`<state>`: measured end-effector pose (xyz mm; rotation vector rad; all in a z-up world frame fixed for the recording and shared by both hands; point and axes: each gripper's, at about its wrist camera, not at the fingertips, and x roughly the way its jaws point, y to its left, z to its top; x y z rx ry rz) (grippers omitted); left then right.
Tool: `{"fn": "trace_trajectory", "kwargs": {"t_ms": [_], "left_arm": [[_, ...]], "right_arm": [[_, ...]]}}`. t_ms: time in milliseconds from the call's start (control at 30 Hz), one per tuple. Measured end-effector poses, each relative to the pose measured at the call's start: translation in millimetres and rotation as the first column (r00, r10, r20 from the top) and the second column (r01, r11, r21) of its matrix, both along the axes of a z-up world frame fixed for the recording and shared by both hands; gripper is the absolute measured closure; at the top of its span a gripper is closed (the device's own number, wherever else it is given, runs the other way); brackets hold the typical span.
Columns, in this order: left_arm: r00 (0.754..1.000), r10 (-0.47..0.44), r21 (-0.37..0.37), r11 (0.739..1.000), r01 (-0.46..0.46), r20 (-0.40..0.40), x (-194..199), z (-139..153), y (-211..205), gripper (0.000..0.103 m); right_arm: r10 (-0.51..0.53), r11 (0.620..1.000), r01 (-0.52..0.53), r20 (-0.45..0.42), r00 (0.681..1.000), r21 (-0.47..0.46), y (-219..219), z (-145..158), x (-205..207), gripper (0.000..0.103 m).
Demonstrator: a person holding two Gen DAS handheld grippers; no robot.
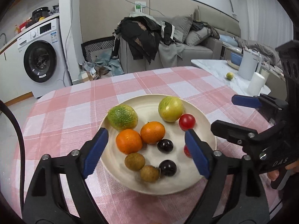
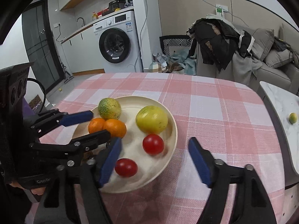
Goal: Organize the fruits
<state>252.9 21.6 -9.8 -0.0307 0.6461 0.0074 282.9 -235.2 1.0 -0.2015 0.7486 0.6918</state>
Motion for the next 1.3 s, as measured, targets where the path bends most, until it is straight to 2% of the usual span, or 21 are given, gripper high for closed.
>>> {"fn": "trace_trajectory", "kwargs": {"t_ms": [67,200,300,833,1300], "left_arm": [[1.0,0.004,0.004,1.0,-0.004,0.02,-12,5,1,0.019],[0.998,0.032,0.001,0.999,-0.032,0.057,-36,11,6,0.014],[0.996,0.049,0.003,0.999,-0.05,0.076,-51,13,6,0.001],[0.985,0.078,0.01,0.997,-0.08,0.154,-113,18,-6,0.001],[0.978,0.119,-0.016,0.993,-0.118,0.171,-133,7,3,0.001]], "right_arm": [[-0.014,1.0,0.013,0.028,0.999,0.018,-7,4,-7,0.004],[-0.01,0.997,0.006,0.046,0.999,0.08,-19,10,-19,0.0],[0.012,0.992,-0.019,0.059,0.998,0.122,-26,13,-30,0.0],[0.08,0.975,-0.112,0.167,0.983,0.19,-40,16,-84,0.0],[0.121,0.974,-0.161,0.232,0.965,0.162,-34,12,-105,0.0]]}}
